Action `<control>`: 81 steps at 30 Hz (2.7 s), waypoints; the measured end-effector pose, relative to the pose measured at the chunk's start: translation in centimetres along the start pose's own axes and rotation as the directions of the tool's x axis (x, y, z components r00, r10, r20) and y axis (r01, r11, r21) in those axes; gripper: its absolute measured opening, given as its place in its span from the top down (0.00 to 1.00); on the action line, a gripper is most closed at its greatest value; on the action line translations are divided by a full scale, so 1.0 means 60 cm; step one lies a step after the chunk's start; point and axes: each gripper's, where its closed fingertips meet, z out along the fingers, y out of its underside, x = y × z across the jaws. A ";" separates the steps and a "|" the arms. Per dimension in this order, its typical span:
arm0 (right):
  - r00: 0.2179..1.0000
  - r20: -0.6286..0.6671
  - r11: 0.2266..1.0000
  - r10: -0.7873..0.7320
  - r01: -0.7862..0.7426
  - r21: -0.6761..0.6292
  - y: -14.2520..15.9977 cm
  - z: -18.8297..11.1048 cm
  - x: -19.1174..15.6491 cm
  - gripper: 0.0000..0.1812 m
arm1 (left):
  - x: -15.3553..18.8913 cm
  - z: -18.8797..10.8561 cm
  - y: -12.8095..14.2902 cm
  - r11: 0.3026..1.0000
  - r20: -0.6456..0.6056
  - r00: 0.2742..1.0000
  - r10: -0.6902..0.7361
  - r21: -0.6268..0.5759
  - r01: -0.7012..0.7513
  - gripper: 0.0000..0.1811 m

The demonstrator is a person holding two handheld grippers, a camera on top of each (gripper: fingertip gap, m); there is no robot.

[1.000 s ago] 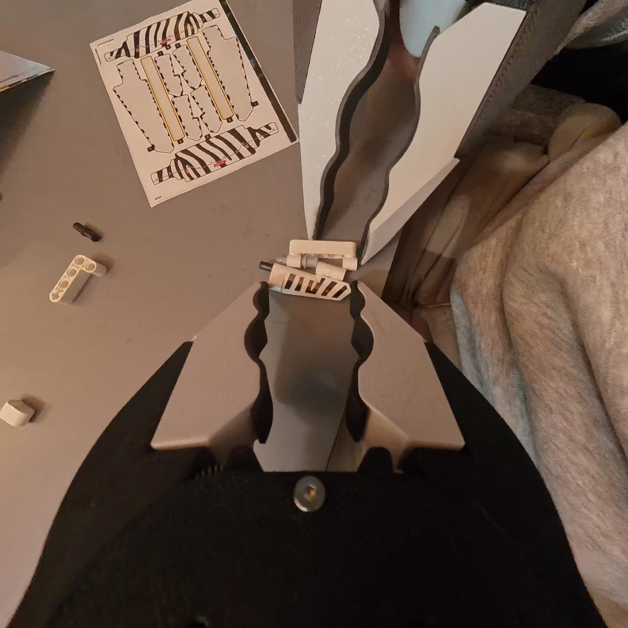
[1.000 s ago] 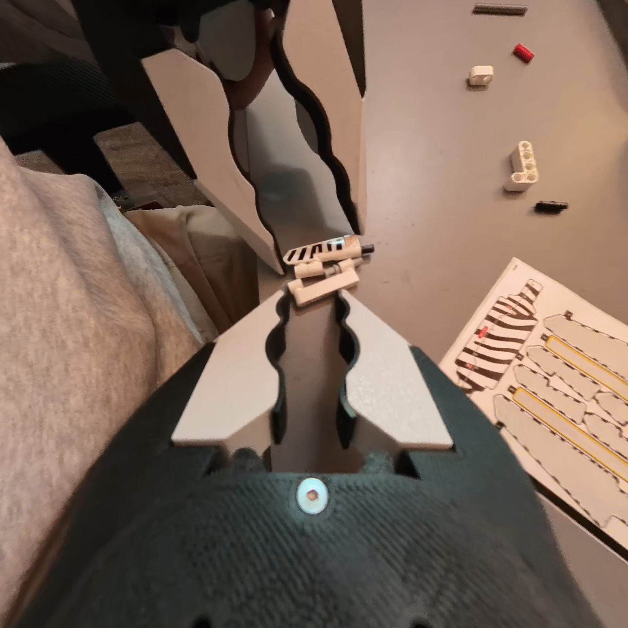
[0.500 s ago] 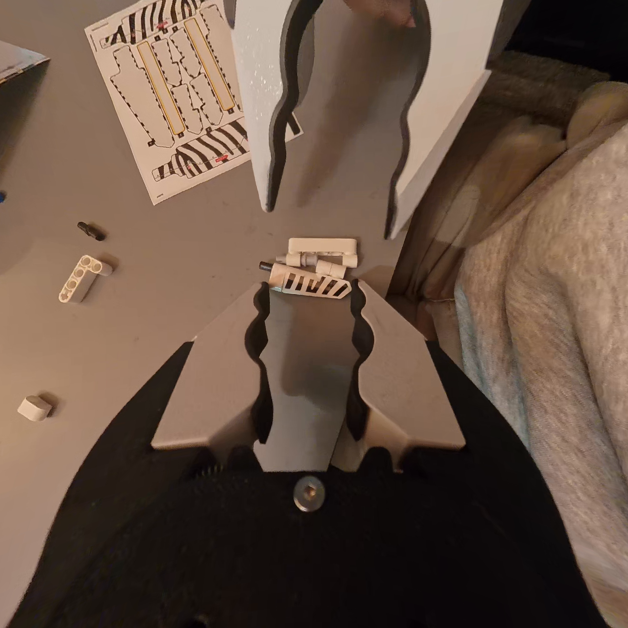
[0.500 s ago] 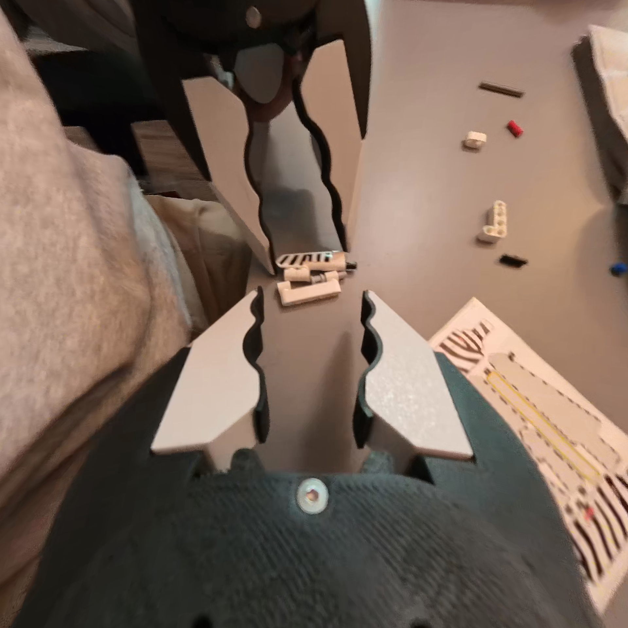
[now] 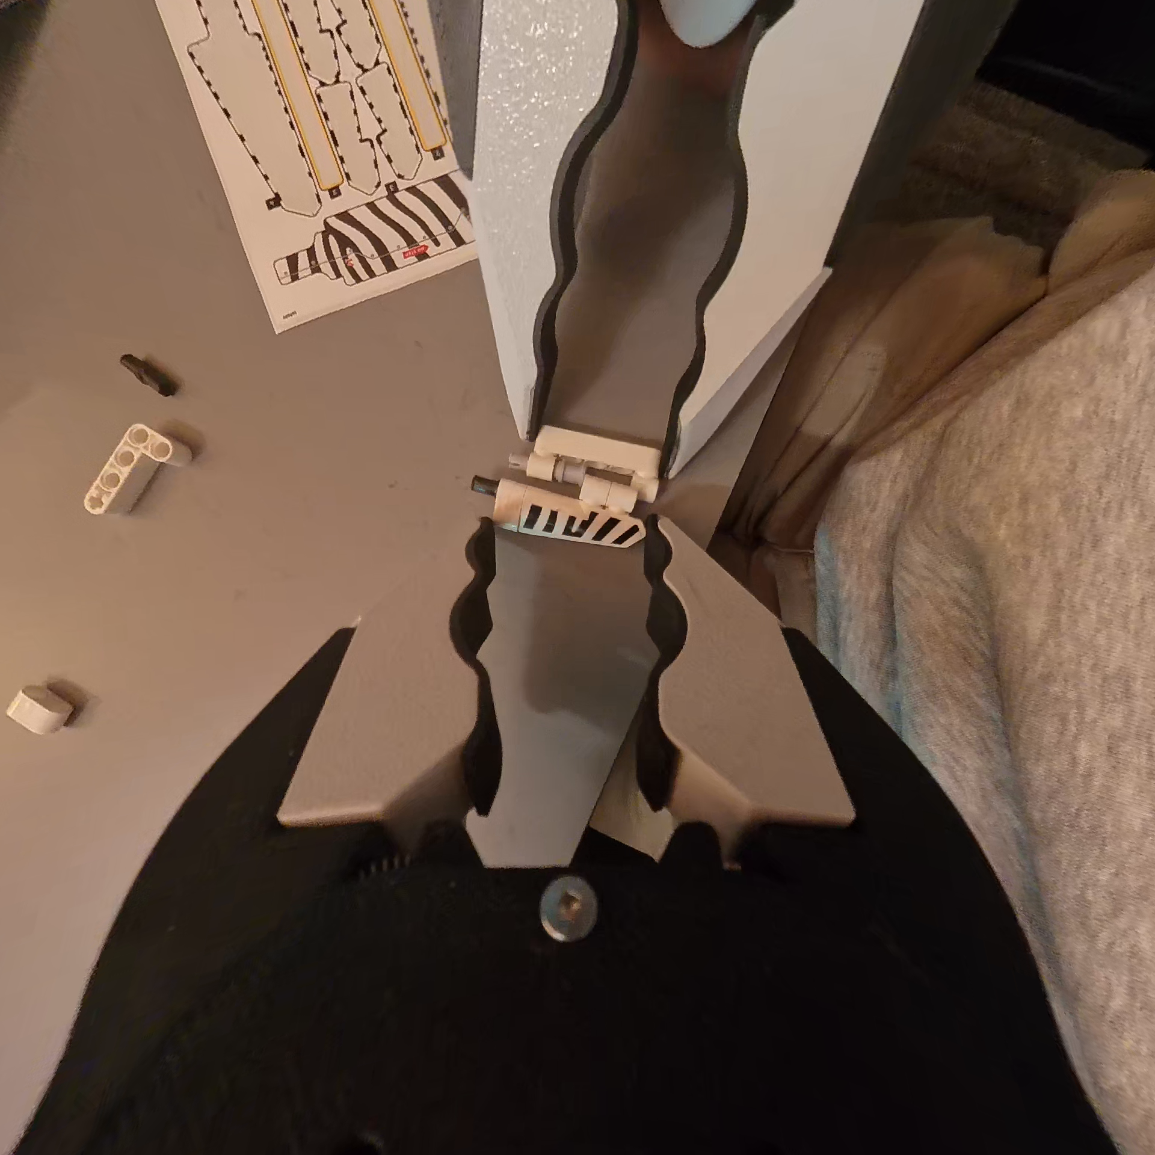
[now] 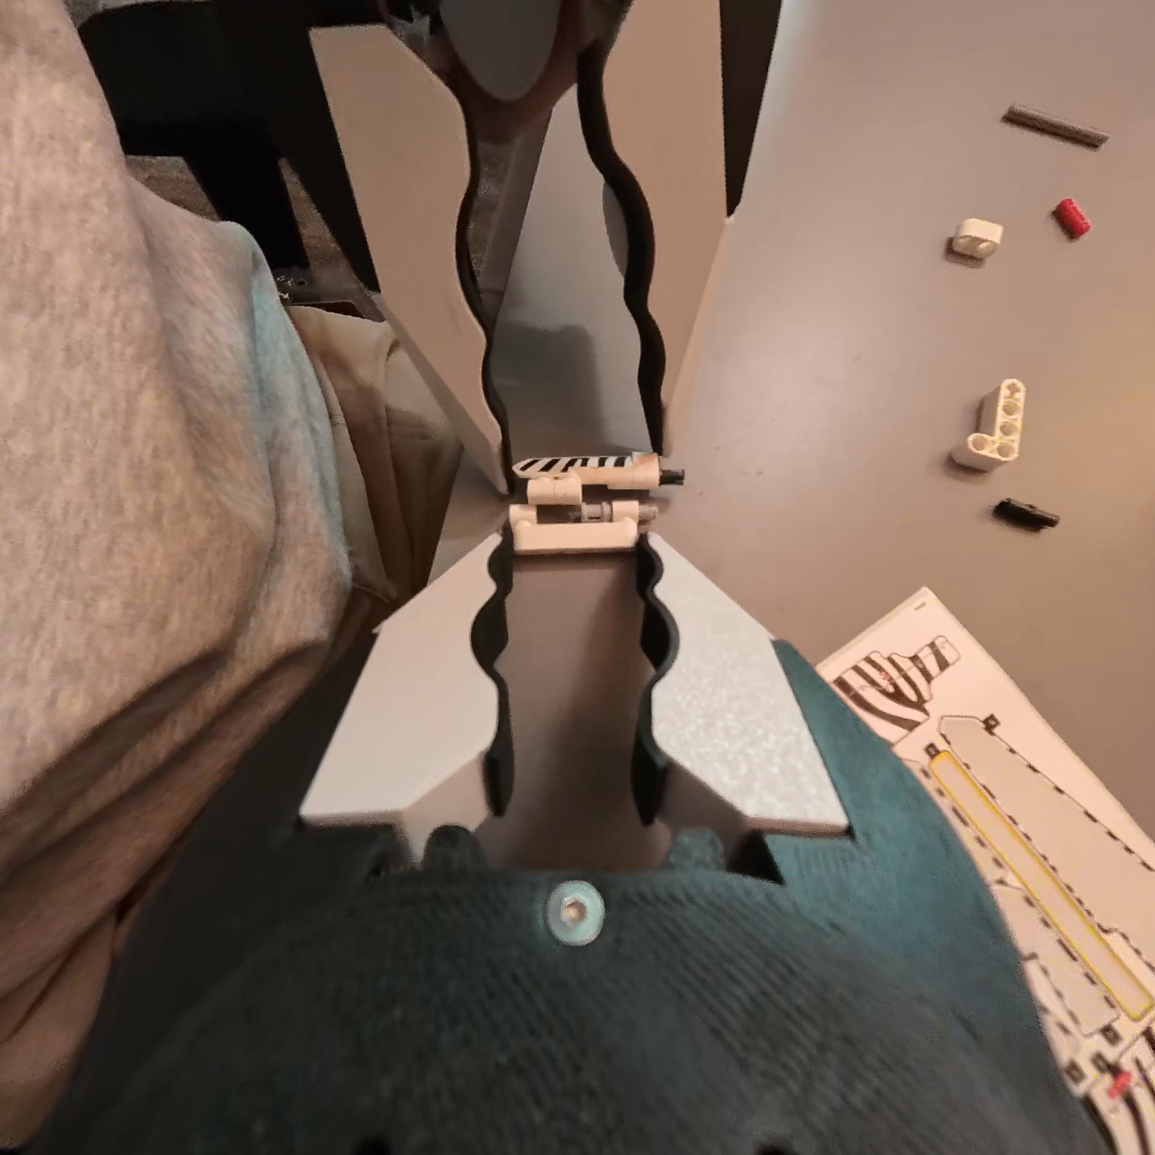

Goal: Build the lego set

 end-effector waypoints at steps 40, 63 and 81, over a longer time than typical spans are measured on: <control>0.988 -0.104 0.993 0.117 -0.117 0.002 -0.004 -0.001 -0.004 0.78 | 0.000 -0.002 0.003 0.993 -0.129 0.988 0.088 0.094 -0.076 0.74; 0.979 -0.083 0.980 0.184 -0.176 0.096 -0.020 -0.024 0.003 0.74 | -0.001 -0.003 0.004 0.994 -0.130 0.988 0.085 0.074 -0.076 0.78; 0.993 -0.098 0.982 0.071 -0.086 -0.167 -0.004 -0.002 0.008 0.87 | -0.012 -0.007 0.009 0.990 -0.118 0.991 0.058 0.135 -0.042 0.78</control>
